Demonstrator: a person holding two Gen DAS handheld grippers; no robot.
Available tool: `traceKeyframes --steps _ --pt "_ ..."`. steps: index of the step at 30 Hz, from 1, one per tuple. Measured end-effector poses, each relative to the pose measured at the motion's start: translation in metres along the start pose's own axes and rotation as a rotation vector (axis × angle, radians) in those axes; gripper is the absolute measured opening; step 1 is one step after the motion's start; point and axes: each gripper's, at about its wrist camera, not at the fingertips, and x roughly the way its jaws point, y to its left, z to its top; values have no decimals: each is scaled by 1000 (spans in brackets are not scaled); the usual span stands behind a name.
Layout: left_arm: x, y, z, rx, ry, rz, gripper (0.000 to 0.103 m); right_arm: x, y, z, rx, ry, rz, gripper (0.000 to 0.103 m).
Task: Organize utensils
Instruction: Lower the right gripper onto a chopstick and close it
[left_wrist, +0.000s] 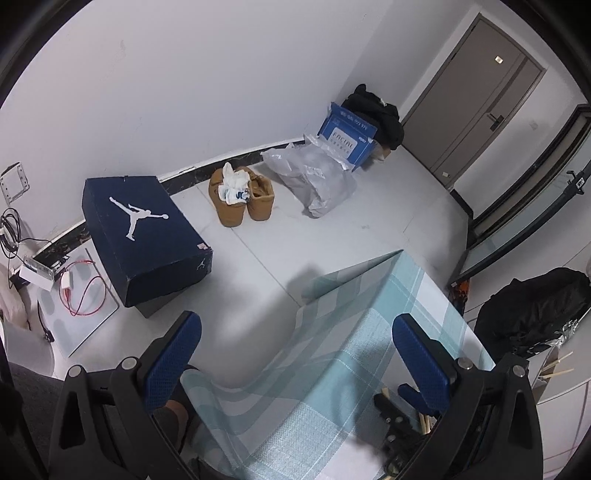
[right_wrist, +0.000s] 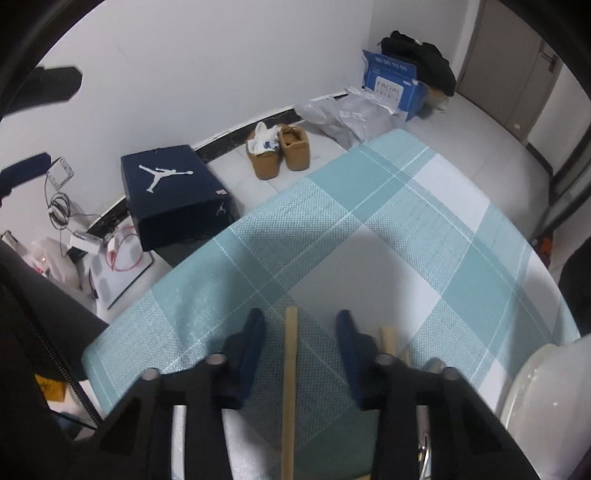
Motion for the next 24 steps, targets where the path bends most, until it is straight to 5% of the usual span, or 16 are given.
traceKeyframes --steps 2,4,12,24 --pt "0 2 0 -12 8 -14 101 -1 0 2 1 1 7 14" --pt "1 1 1 -16 20 -25 101 -1 0 4 -10 5 12 6" --pt "1 -23 -6 19 42 -79 101 -49 -24 -10 106 -102 32 6" --pt "34 -66 -45 110 278 -174 99 -171 -85 -94 343 -411 -12 6"
